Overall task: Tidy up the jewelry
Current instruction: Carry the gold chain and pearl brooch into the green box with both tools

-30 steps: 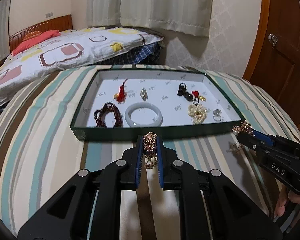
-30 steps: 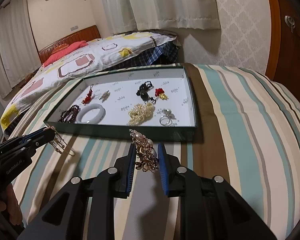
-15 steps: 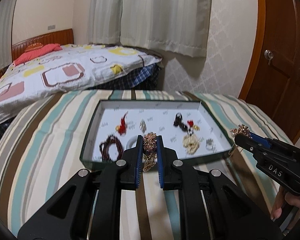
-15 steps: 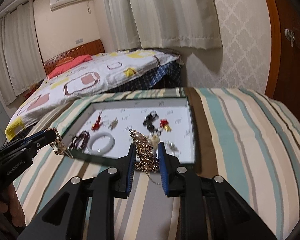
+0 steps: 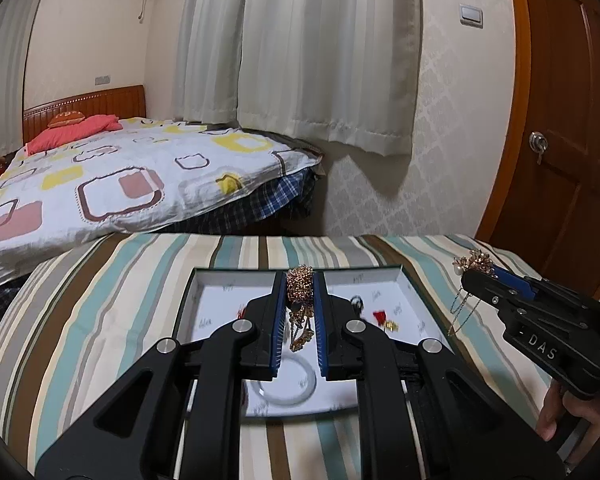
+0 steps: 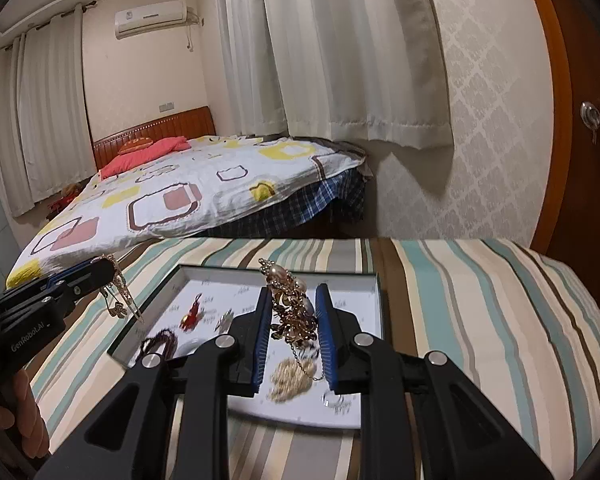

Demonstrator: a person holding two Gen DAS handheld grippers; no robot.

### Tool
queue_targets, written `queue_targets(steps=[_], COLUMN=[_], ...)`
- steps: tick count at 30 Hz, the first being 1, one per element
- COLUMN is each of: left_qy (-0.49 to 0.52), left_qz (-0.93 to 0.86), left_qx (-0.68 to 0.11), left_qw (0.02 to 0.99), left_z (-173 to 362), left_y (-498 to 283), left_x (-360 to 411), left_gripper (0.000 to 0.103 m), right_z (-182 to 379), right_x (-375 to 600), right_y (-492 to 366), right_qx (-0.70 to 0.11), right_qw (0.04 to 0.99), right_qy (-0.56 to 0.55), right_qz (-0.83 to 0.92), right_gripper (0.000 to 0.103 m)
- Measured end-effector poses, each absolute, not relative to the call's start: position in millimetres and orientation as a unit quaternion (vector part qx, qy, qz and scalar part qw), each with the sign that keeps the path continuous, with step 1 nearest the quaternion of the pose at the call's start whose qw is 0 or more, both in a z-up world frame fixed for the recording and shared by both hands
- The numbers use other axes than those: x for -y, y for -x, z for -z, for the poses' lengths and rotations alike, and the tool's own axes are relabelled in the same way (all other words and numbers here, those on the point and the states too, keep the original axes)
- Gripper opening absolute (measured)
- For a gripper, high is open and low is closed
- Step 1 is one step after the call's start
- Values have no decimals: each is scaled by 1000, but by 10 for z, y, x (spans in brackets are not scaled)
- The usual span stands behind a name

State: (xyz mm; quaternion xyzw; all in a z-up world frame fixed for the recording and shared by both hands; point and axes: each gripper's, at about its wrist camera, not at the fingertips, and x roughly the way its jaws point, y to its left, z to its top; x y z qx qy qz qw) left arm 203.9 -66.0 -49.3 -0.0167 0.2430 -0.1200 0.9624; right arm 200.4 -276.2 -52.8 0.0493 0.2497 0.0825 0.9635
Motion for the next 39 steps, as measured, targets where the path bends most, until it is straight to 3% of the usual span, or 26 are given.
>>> queue_targets(steps=[14,39], left_qy=[13,-6], left_qz=[126,102], left_qx=[-258,-385], left_qw=[958,917], left_z=[694,1499], left_y=[-2695,-3529], left_x=[996,1215], left_gripper=[13,13], right_z=[705,1299], right_x=[2810,2846], right_y=[-2563,-3309], right_qx=[-263,-365], right_qw=[961,929], right_qy=[-42,-31], right_qz=[-73,-58], right_gripper=[23,23])
